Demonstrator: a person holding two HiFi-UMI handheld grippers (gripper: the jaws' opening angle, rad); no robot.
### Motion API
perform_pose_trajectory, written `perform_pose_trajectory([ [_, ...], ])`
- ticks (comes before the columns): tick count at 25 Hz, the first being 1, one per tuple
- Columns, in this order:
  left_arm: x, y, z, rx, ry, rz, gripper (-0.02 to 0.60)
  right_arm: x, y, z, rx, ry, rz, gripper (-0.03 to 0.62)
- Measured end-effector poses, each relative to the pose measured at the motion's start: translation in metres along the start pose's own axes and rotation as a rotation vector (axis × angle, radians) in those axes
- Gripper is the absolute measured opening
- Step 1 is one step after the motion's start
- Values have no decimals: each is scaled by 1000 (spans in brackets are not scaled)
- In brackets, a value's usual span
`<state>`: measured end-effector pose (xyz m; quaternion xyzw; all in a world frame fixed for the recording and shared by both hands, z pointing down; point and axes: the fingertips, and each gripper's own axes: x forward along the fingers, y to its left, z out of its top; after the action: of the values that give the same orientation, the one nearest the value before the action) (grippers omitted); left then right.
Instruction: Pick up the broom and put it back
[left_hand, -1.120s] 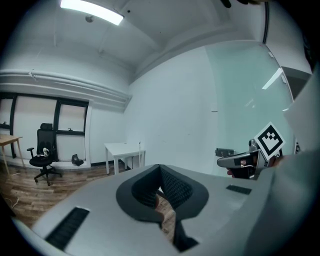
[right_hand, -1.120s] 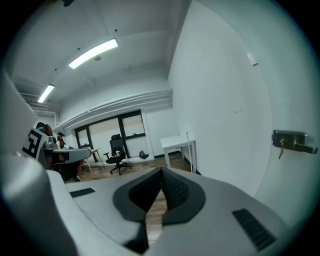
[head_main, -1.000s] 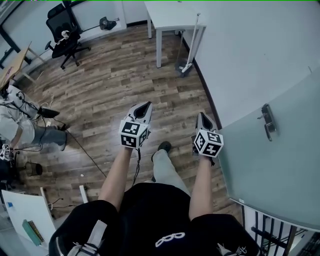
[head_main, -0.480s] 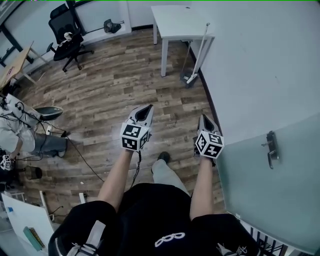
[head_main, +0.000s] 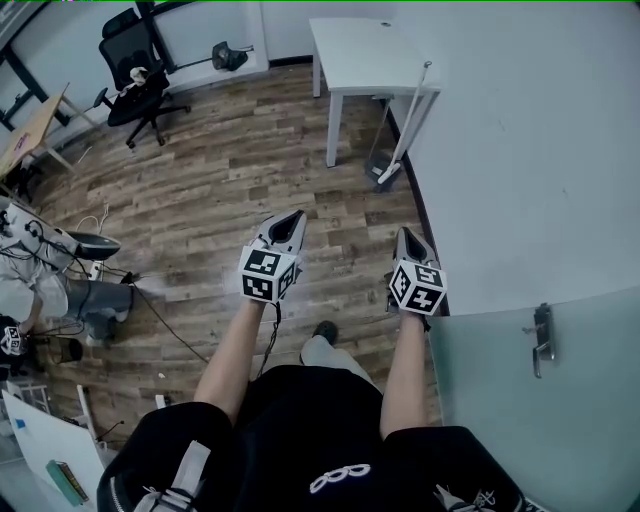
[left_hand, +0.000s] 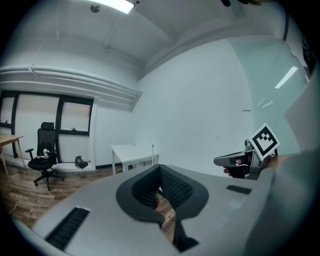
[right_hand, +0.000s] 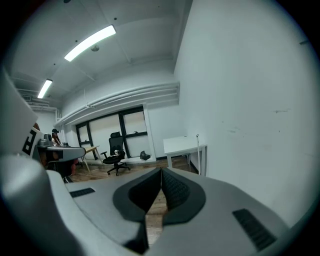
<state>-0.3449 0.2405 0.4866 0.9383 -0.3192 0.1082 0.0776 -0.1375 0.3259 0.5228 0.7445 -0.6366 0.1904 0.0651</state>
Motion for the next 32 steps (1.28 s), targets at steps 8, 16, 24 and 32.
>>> perform_pose_trajectory([
  [8, 34, 26, 0, -25, 6, 23, 6, 45, -5, 14, -17, 10, 21, 25],
  [16, 53, 24, 3, -38, 6, 5, 6, 49, -13, 18, -23, 12, 13, 25],
  [24, 85, 19, 13, -18, 0, -57, 7, 51, -32, 21, -10, 7, -39, 25],
  [32, 141, 34, 22, -21, -2, -129, 8, 83, -51, 38, -15, 6, -104, 25],
])
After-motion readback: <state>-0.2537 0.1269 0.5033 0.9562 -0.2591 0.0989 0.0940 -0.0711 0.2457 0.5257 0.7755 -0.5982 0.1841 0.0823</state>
